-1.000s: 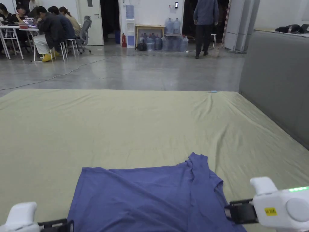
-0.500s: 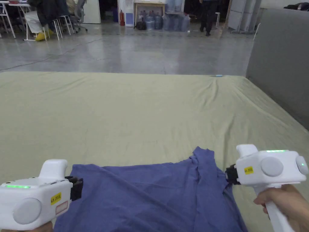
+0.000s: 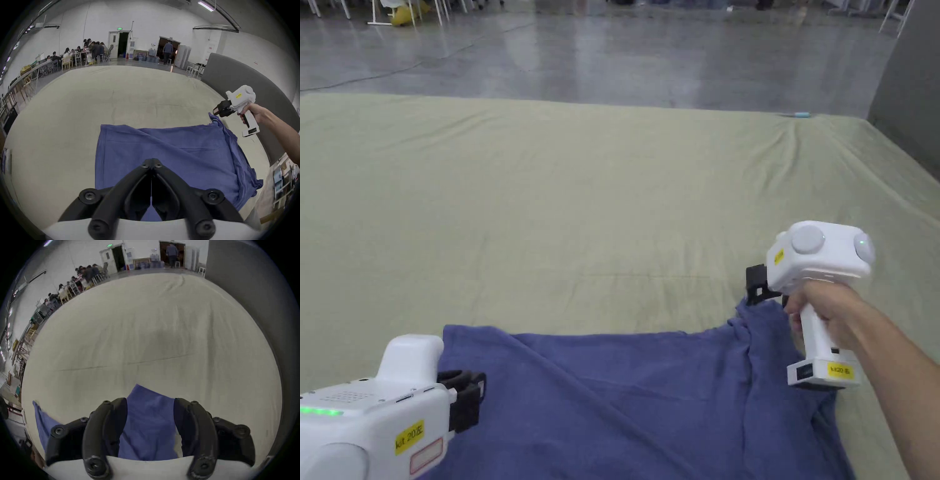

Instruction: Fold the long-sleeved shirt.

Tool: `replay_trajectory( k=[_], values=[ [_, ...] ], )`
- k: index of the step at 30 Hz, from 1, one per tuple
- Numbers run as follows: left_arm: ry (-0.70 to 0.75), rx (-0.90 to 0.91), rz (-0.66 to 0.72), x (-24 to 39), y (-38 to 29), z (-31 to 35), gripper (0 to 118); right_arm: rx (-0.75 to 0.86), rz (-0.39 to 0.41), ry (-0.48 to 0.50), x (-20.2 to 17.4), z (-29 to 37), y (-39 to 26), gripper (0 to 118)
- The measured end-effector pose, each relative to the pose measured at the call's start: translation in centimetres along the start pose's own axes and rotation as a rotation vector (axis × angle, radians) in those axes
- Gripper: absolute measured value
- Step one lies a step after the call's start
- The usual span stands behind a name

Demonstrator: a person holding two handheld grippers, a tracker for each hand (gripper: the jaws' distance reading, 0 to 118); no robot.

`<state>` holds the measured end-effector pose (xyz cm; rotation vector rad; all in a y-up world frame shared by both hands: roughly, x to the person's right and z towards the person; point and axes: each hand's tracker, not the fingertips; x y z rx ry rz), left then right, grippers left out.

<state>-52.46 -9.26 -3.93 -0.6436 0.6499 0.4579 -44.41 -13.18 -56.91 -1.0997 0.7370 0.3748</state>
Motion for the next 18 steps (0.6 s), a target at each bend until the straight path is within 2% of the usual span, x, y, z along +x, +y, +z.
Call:
replay_trajectory(
  k=[2, 3, 6, 7, 8, 9, 11, 15, 18],
  values=[
    [0.009, -0.006, -0.001, 0.0, -0.3, -0.3, 0, -0.026, 0.014, -0.020, -0.7, -0.8, -0.7, 50],
    [0.011, -0.014, -0.006, -0.1, -0.5, -0.4, 0, -0.055, 0.041, -0.075, -1.1, -1.3, -1.1, 45],
    [0.010, -0.027, -0.016, 0.0, -1.0, -0.5, 0, -0.032, 0.084, -0.084, -2.0, -0.9, -1.6, 35],
    [0.012, -0.026, -0.028, 0.2, -1.2, -0.4, 0, -0.026, 0.086, -0.082, -2.1, -0.7, -1.6, 6],
    [0.014, -0.027, -0.037, 0.3, -1.3, -0.3, 0, -0.019, 0.084, -0.084, -2.2, -0.5, -1.7, 0],
    [0.015, -0.027, -0.038, 0.4, -1.4, -0.2, 0, -0.018, 0.048, -0.081, -2.0, -0.1, -1.5, 0],
    [-0.003, -0.027, -0.016, 0.3, -1.4, 0.2, 0, 0.016, 0.039, -0.062, -1.8, 1.1, -1.9, 0],
    [-0.002, -0.013, -0.033, 0.2, -1.0, 1.6, 0, 0.133, 0.072, 0.005, -1.2, 7.6, -2.9, 0],
    [-0.004, 0.009, -0.033, 0.0, -0.7, 2.6, 0, 0.248, 0.094, 0.110, -0.3, 14.0, -5.9, 0]
  ],
)
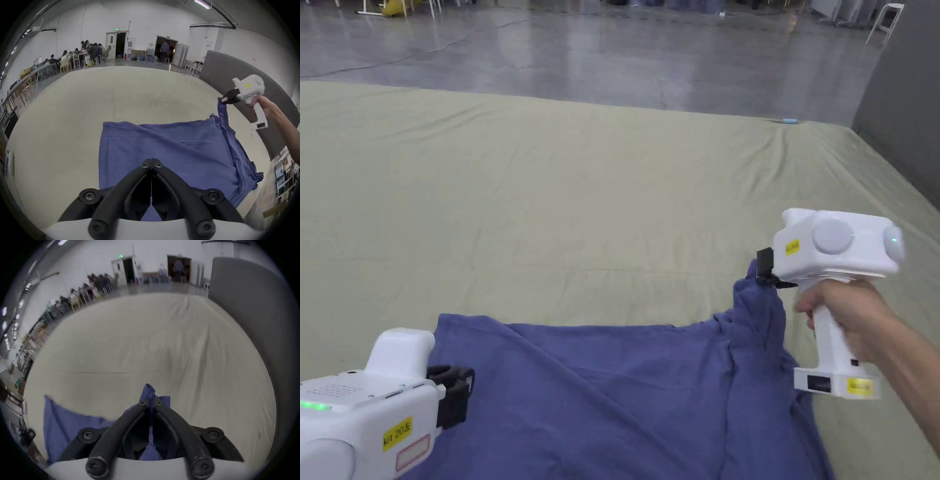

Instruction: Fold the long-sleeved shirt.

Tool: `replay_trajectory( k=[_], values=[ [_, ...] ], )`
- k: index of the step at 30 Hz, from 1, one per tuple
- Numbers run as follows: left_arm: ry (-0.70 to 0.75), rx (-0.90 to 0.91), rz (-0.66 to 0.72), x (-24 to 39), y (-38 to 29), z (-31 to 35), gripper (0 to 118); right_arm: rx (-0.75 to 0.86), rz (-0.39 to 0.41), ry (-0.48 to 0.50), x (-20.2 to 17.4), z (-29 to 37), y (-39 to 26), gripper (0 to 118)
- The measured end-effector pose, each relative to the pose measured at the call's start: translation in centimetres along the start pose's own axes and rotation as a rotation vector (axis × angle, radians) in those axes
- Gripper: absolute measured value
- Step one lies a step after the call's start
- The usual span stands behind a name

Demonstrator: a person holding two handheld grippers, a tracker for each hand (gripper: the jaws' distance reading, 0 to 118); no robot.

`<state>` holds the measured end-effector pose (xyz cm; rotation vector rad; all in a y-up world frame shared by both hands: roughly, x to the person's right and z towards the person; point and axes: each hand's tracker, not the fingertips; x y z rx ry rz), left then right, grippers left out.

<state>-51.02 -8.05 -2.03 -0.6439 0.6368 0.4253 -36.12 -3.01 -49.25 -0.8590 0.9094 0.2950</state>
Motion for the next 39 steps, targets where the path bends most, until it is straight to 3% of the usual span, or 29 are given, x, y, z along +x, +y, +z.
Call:
replay_trajectory(
  k=[4, 9, 14, 18, 19, 22, 24, 26, 27, 28, 29, 30, 31, 38, 39],
  values=[
    [-0.006, 0.030, -0.002, 0.2, -0.1, 0.9, 0, 0.033, 0.025, 0.159, 0.3, 8.7, -5.7, 0],
    [-0.030, 0.034, 0.018, 0.9, -1.1, 2.1, 0, -0.066, 0.031, 0.216, 0.5, 13.1, -14.9, 0],
    [-0.027, 0.040, 0.011, 1.6, -1.9, 3.3, 0, -0.261, 0.031, 0.186, 0.5, 9.7, -22.3, 0],
    [-0.040, 0.045, 0.023, 1.7, -1.9, 4.7, 0, -0.289, 0.011, 0.151, 0.2, 8.5, -24.0, 1],
    [-0.041, 0.048, 0.020, 1.6, -1.8, 5.1, 0, -0.280, 0.009, 0.147, -0.2, 9.4, -23.4, 14],
    [-0.021, 0.061, 0.010, 1.4, -1.4, 6.1, 0, -0.166, 0.012, 0.137, -0.5, 11.8, -21.3, 99],
    [-0.019, 0.068, 0.008, 1.2, -1.3, 6.6, 0, -0.057, 0.030, 0.135, -0.6, 13.3, -19.7, 99],
    [-0.022, 0.072, 0.013, 1.1, -1.2, 6.7, 0, -0.021, 0.029, 0.087, -0.5, 13.7, -18.0, 98],
    [-0.020, 0.071, 0.015, 1.1, -1.2, 6.6, 0, -0.005, 0.028, 0.060, -0.5, 13.6, -17.5, 91],
    [-0.013, 0.070, 0.019, 1.2, -1.2, 6.5, 0, 0.018, 0.033, 0.037, -0.4, 13.2, -17.0, 61],
    [-0.009, 0.070, 0.021, 1.2, -1.3, 6.3, 0, 0.035, 0.052, 0.023, -0.5, 12.8, -16.7, 24],
    [-0.006, 0.069, 0.021, 1.3, -1.4, 6.0, 0, 0.044, 0.075, -0.008, -0.6, 12.0, -16.4, 0],
    [-0.002, 0.068, 0.021, 1.3, -1.5, 5.7, 0, 0.036, 0.078, -0.055, -0.8, 11.1, -16.3, 0],
    [0.021, 0.018, 0.057, 0.2, 2.2, 1.4, 1, 0.002, 0.097, -0.043, -0.8, 7.3, -16.7, 0],
    [0.049, 0.016, 0.066, -0.3, 3.6, -0.1, 7, -0.005, 0.107, -0.035, -0.6, 6.8, -16.8, 0]
  ],
)
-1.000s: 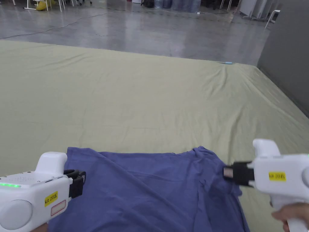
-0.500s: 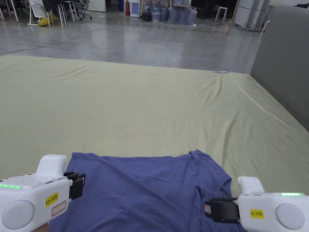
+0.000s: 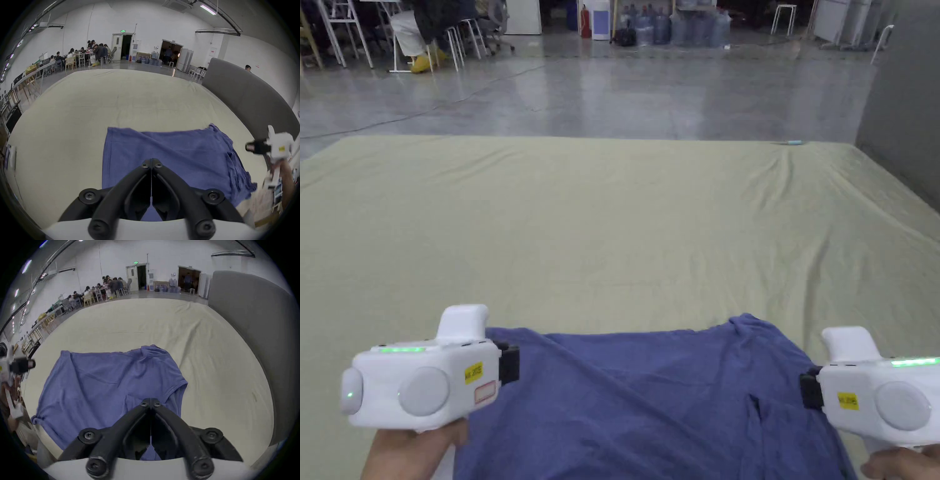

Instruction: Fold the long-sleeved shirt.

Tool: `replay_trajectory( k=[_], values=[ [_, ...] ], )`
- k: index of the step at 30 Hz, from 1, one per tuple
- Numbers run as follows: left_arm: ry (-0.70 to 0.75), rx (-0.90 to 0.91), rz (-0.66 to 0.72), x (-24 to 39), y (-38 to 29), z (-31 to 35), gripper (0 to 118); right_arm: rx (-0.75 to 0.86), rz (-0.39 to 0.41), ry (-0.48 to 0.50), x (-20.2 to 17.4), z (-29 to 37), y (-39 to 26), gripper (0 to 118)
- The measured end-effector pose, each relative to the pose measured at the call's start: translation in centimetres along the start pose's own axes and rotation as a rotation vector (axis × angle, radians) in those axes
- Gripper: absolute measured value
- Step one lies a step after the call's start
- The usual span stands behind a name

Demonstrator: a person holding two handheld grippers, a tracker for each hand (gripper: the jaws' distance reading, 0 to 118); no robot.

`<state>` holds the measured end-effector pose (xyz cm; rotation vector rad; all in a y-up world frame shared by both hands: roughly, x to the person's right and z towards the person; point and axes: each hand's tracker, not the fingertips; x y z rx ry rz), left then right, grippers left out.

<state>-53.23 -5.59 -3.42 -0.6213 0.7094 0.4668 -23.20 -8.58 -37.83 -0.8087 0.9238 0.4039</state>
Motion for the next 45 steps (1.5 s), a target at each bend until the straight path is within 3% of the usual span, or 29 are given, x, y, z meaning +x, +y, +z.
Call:
replay_trajectory(
  k=[1, 2, 4, 5, 10, 13, 16, 18, 19, 20, 22, 26, 27, 28, 29, 32, 36, 41, 42, 43, 44, 45],
  values=[
    [0.016, 0.003, 0.002, -0.3, 0.9, -1.2, 7, -0.004, 0.007, 0.010, -0.1, -0.1, -0.2, 0],
    [0.020, -0.005, -0.004, -0.9, 2.1, -3.4, 35, -0.011, 0.011, 0.020, -0.2, -0.1, -0.5, 0],
    [0.093, -0.080, 0.014, -2.3, 3.9, -7.4, 107, -0.019, 0.011, 0.039, -0.1, 0.4, -0.7, 0],
    [0.139, -0.097, 0.038, -3.2, 4.6, -9.2, 116, -0.024, 0.011, 0.047, 0.0, 0.5, -1.0, 0],
    [0.235, -0.264, 0.135, -6.4, 5.4, -16.4, 116, -0.056, 0.014, 0.058, 0.6, 0.4, -1.5, 0],
    [0.245, -0.300, 0.123, -7.0, 4.8, -18.6, 112, -0.074, 0.020, 0.050, 1.6, -0.6, -1.2, 0],
    [0.292, -0.330, -0.011, -4.8, 3.6, -18.5, 103, -0.095, 0.043, 0.018, 1.9, -1.9, 0.2, 0],
    [0.272, -0.303, 0.011, -3.0, 3.9, -16.4, 69, -0.094, 0.053, 0.015, 2.2, -2.9, 1.5, 0],
    [0.274, -0.301, -0.013, -2.3, 4.2, -15.6, 22, -0.092, 0.055, 0.013, 2.2, -3.5, 2.2, 0],
    [0.262, -0.290, -0.093, -1.6, 4.3, -14.7, 0, -0.092, 0.063, 0.013, 2.3, -4.5, 3.6, 0],
    [0.178, -0.287, -0.108, -1.2, 4.5, -13.4, 0, -0.083, 0.065, -0.003, 2.5, -6.2, 6.2, 0],
    [0.161, -0.233, -0.063, -1.6, 4.8, -11.4, 0, -0.098, 0.057, -0.012, 3.4, -10.1, 12.1, 4],
    [0.160, -0.230, -0.064, -1.6, 4.8, -11.0, 0, -0.113, 0.052, -0.015, 3.7, -11.1, 13.1, 21],
    [0.154, -0.225, -0.060, -1.5, 4.8, -10.6, 0, -0.141, 0.059, -0.008, 4.1, -12.7, 14.1, 49],
    [0.147, -0.221, -0.052, -1.8, 4.8, -10.5, 0, -0.180, 0.068, -0.027, 4.2, -13.9, 14.8, 59],
    [0.133, -0.225, -0.050, -2.0, 4.7, -10.3, 0, -0.234, 0.059, -0.032, 3.9, -16.2, 15.6, 66],
    [0.116, -0.227, -0.050, -2.3, 4.5, -10.5, 0, -0.300, -0.030, -0.015, 4.3, -19.3, 15.6, 66],
    [0.117, -0.237, -0.065, -2.6, 4.4, -11.1, 0, -0.336, -0.042, -0.025, 3.4, -19.6, 14.4, 60],
    [0.120, -0.235, -0.063, -2.6, 4.2, -11.1, 0, -0.344, -0.044, -0.026, 3.3, -19.4, 14.6, 53],
    [0.122, -0.235, -0.058, -2.6, 4.2, -11.2, 0, -0.345, -0.052, -0.021, 3.0, -19.1, 14.7, 27],
    [0.123, -0.234, -0.053, -2.7, 4.2, -11.3, 0, -0.351, -0.021, -0.094, 2.1, -18.5, 14.5, 3],
    [0.126, -0.229, -0.044, -2.7, 4.2, -11.3, 0, -0.342, 0.051, -0.118, 1.4, -18.3, 14.1, 2]
  ],
)
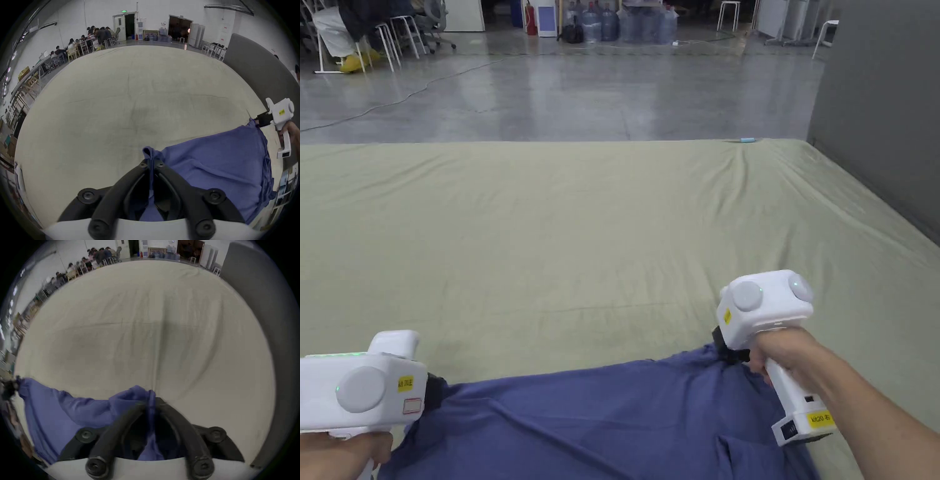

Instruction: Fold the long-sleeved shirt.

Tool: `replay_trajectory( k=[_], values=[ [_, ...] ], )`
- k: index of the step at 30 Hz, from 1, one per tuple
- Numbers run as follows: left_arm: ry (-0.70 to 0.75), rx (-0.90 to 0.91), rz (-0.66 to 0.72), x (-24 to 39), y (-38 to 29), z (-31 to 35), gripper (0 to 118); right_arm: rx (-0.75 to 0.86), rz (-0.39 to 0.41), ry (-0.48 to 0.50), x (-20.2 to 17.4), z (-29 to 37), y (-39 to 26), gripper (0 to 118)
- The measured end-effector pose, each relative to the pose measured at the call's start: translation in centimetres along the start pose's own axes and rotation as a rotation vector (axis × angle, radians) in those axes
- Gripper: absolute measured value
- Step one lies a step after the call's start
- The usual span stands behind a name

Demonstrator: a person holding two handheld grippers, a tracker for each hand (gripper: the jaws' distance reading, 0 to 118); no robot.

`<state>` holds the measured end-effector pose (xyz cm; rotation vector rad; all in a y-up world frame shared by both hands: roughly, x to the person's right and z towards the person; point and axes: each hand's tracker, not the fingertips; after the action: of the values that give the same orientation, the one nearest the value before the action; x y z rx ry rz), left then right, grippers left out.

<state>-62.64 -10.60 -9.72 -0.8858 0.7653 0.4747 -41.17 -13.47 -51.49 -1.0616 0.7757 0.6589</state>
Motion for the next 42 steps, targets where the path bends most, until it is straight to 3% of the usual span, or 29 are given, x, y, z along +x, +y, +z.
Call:
replay_trajectory(
  k=[2, 7, 11, 16, 19, 22, 28, 31, 34, 42],
  values=[
    [-0.003, 0.004, 0.019, -0.1, 0.0, 0.0, 0, 0.023, 0.047, -0.018, -0.5, 0.4, -0.2, 1],
    [0.015, 0.066, 0.000, -0.6, 0.8, 2.6, 0, 0.141, 0.019, -0.002, 0.9, 5.2, 0.4, 1],
    [-0.033, 0.143, 0.021, -1.1, 2.2, 7.0, 0, 0.237, -0.020, 0.086, 3.0, 11.5, 1.2, 1],
    [-0.104, 0.298, 0.037, -1.3, 6.3, 14.1, 0, 0.369, -0.010, 0.126, 4.7, 20.0, 3.5, 1],
    [-0.106, 0.395, 0.037, -1.2, 9.8, 18.9, 0, 0.484, 0.010, 0.085, 5.0, 26.4, 4.8, 1],
    [-0.086, 0.487, 0.027, -1.3, 14.3, 23.2, 0, 0.598, -0.031, 0.095, 6.2, 32.9, 7.6, 1],
    [-0.043, 0.713, 0.012, -0.3, 25.1, 32.9, 0, 0.871, -0.100, 0.030, 7.6, 48.3, 15.1, 1],
    [-0.007, 0.762, 0.008, 0.7, 29.3, 36.5, 0, 0.931, -0.134, -0.013, 7.3, 54.0, 17.2, 1],
    [0.004, 0.786, 0.048, 1.0, 32.3, 37.8, 0, 0.961, -0.151, -0.033, 7.1, 56.7, 18.3, 1],
    [0.024, 0.811, 0.031, 2.5, 33.9, 37.2, 0, 0.945, -0.208, -0.043, 8.5, 55.8, 19.3, 1]
  ],
)
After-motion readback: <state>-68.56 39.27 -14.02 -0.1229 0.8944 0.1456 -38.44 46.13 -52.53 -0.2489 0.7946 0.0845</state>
